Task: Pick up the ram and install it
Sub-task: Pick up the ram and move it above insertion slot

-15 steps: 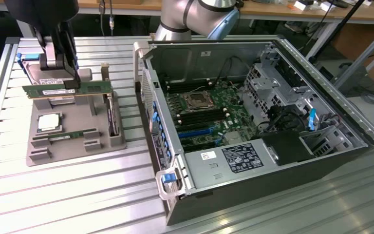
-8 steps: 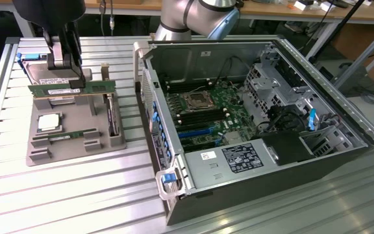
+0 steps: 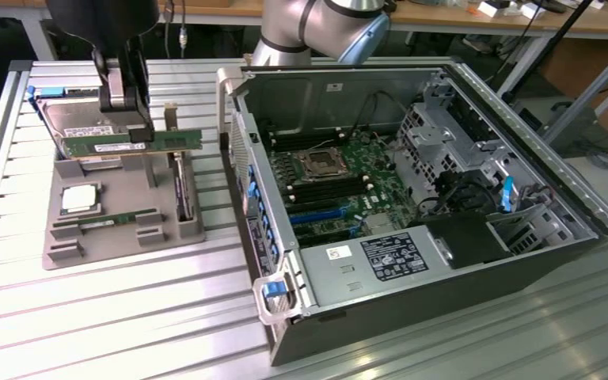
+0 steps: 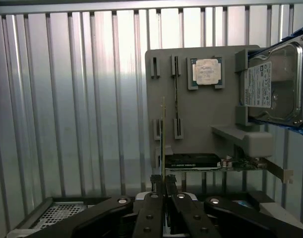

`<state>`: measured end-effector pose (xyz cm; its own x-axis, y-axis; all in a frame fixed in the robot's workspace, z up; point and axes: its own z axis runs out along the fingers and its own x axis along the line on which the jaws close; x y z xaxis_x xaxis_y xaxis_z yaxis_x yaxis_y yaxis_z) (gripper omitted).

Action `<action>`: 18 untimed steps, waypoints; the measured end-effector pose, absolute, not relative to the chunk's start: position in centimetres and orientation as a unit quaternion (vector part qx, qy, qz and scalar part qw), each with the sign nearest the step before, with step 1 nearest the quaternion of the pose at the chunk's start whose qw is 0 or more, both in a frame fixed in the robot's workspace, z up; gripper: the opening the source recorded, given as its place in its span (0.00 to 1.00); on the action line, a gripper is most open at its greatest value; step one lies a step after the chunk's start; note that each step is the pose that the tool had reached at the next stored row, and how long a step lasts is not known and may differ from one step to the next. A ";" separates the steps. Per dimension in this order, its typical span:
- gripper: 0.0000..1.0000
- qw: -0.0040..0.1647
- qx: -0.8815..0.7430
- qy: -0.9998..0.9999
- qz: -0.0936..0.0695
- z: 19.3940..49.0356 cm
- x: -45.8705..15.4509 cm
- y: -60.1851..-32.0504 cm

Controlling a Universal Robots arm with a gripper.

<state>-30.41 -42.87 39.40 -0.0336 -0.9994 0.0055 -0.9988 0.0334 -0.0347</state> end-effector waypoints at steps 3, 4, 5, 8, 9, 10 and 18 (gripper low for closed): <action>0.13 0.010 -0.695 0.719 -0.014 39.4 -29.4 -42.9; 0.13 0.010 -0.695 0.719 -0.014 39.4 -29.2 -42.9; 0.13 0.010 -0.695 0.719 -0.014 39.4 -29.1 -42.9; 0.13 0.010 -0.695 0.719 -0.014 39.4 -28.7 -42.9; 0.13 0.010 -0.695 0.719 -0.014 39.4 -28.5 -42.9; 0.13 0.010 -0.695 0.719 -0.014 39.4 -28.4 -42.9; 0.13 0.010 -0.695 0.719 -0.014 39.4 -25.9 -42.9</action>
<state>-25.95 -42.87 39.41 -0.0336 -0.9994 0.0056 -0.9989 0.0334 -0.0339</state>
